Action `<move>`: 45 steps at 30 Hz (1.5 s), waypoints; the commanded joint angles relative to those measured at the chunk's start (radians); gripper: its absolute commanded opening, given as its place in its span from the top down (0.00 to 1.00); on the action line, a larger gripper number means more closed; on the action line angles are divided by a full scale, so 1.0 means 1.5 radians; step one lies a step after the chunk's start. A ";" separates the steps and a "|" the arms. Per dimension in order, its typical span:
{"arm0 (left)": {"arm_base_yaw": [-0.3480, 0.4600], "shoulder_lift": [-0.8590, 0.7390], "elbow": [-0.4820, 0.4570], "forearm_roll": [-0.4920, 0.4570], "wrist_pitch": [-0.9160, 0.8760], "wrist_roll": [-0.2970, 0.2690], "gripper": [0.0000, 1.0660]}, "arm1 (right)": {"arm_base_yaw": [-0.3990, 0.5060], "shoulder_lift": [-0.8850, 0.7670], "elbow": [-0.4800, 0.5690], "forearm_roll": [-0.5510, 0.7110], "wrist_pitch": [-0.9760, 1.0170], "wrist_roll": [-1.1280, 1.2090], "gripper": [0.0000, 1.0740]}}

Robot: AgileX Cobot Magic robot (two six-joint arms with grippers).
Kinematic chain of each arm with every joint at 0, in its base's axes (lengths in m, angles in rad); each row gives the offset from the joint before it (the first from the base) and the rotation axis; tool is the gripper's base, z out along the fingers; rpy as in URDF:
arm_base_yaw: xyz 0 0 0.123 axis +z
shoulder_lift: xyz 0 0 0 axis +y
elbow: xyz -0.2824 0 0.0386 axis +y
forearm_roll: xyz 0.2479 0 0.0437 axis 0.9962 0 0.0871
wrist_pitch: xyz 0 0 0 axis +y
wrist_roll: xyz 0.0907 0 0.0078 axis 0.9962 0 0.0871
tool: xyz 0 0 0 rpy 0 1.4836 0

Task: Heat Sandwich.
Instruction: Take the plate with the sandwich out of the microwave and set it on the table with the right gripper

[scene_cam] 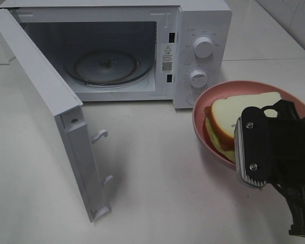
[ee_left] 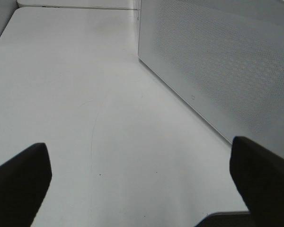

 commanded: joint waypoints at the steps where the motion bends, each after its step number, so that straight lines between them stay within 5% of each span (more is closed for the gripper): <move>1: 0.002 -0.003 0.001 -0.001 -0.006 0.001 0.09 | 0.001 -0.009 -0.001 -0.045 -0.001 0.093 1.00; 45: 0.002 -0.003 0.001 -0.001 -0.006 0.001 0.09 | 0.001 0.029 -0.001 -0.301 0.118 0.881 1.00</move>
